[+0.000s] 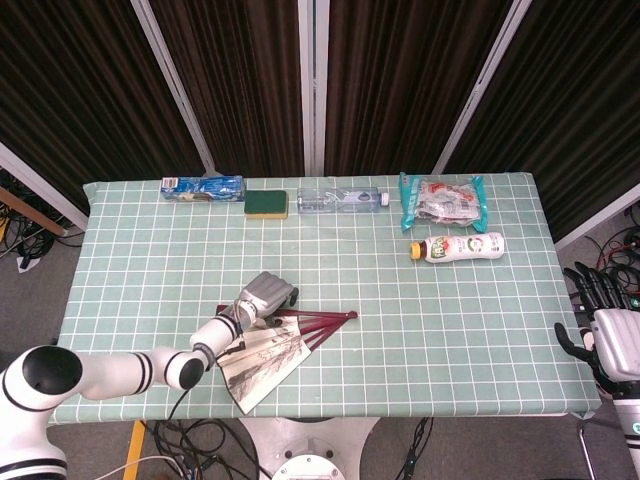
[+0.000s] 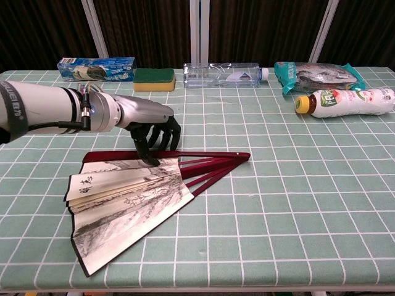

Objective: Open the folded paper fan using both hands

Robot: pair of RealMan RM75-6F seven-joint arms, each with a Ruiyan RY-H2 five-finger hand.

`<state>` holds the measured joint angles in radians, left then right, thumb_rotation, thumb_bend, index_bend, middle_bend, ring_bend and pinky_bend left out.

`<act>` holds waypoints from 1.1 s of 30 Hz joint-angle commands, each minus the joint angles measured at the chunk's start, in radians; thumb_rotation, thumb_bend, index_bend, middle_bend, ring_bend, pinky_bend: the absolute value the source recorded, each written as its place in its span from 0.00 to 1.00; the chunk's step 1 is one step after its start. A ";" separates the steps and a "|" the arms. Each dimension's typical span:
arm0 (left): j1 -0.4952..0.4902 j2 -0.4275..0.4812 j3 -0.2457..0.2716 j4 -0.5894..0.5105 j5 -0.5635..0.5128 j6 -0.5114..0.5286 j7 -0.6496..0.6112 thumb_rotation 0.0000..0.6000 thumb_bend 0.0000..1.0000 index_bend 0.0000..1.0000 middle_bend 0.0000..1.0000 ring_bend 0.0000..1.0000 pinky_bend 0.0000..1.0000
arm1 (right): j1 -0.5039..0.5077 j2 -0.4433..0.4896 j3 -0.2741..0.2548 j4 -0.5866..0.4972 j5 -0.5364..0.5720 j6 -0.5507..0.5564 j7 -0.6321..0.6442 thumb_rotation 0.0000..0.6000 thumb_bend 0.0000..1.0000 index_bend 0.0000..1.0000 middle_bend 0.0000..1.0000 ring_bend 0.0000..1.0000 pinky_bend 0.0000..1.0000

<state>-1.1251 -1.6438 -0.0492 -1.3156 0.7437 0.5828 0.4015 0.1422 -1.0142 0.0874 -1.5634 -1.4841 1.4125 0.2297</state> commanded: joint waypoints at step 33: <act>0.270 0.385 -0.133 -0.341 0.349 0.180 -0.530 1.00 0.38 0.65 0.72 0.71 0.75 | 0.040 -0.009 -0.022 0.020 -0.047 -0.072 0.095 1.00 0.31 0.07 0.01 0.00 0.00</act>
<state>-0.9346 -1.3311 -0.1426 -1.5903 0.9954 0.7048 0.0029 0.1712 -1.0213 0.0740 -1.5450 -1.5197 1.3569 0.3079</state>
